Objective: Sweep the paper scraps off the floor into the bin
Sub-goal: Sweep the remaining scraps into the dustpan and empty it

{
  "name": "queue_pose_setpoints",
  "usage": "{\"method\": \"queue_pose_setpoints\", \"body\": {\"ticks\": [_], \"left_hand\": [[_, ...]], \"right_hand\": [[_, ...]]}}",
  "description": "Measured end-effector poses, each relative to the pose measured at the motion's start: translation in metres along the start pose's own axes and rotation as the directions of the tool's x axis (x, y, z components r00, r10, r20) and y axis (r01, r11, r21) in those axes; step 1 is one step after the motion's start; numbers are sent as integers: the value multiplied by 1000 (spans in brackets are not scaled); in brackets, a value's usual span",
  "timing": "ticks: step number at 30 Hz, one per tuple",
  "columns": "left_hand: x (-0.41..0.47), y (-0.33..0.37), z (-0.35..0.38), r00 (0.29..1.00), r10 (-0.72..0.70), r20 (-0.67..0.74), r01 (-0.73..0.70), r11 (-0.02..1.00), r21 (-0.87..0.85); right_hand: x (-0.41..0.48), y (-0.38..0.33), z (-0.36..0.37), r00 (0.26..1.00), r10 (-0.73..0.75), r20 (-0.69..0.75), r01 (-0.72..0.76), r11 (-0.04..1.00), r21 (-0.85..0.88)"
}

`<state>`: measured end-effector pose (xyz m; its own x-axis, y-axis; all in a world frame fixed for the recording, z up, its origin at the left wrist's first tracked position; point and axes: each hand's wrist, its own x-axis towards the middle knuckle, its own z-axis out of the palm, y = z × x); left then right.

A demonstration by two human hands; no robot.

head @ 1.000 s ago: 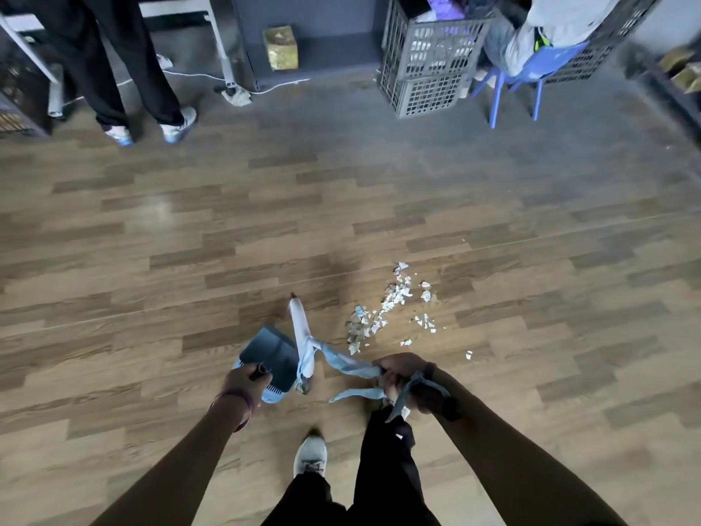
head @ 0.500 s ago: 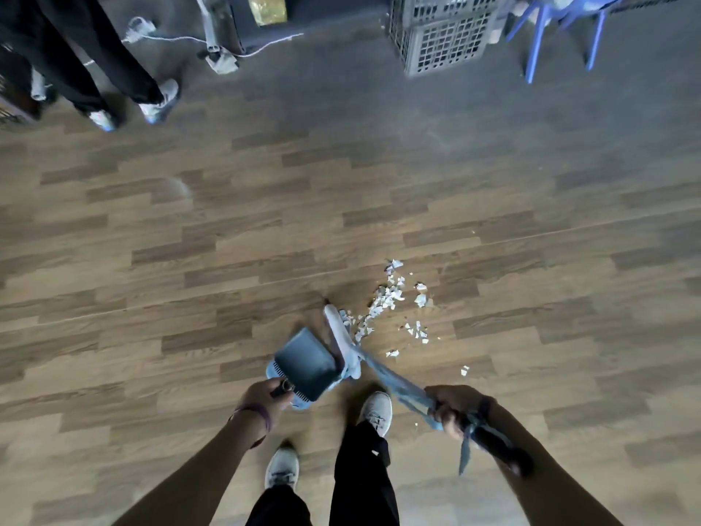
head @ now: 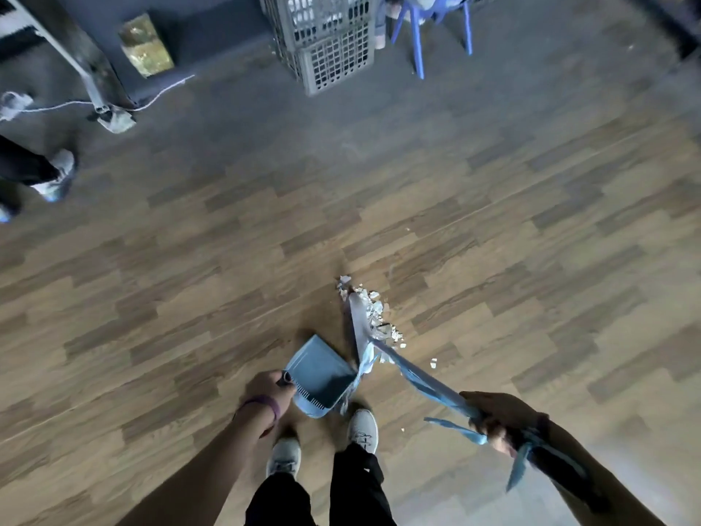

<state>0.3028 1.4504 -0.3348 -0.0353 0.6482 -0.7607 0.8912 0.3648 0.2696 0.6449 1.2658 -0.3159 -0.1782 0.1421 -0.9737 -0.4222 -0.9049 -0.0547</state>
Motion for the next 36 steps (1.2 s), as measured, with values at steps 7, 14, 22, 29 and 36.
{"method": "queue_pose_setpoints", "body": {"ticks": [7,14,22,29,36], "left_hand": [[37,18,-74,988,57,-143,-43,994,100],[87,25,-140,986,99,-132,-106,993,-49],[162,31,-177,978,195,-71,-191,980,58],[174,64,-150,957,289,37,-291,941,172],[145,88,-111,918,355,179,-390,891,234]], "right_hand": [[30,-53,93,993,-79,83,27,861,507],[92,-106,174,961,-128,243,-104,649,753],[118,-93,201,949,-212,233,-129,414,901],[78,-1,204,982,-171,82,-44,214,976],[66,87,228,994,-113,-9,22,119,993]]}}
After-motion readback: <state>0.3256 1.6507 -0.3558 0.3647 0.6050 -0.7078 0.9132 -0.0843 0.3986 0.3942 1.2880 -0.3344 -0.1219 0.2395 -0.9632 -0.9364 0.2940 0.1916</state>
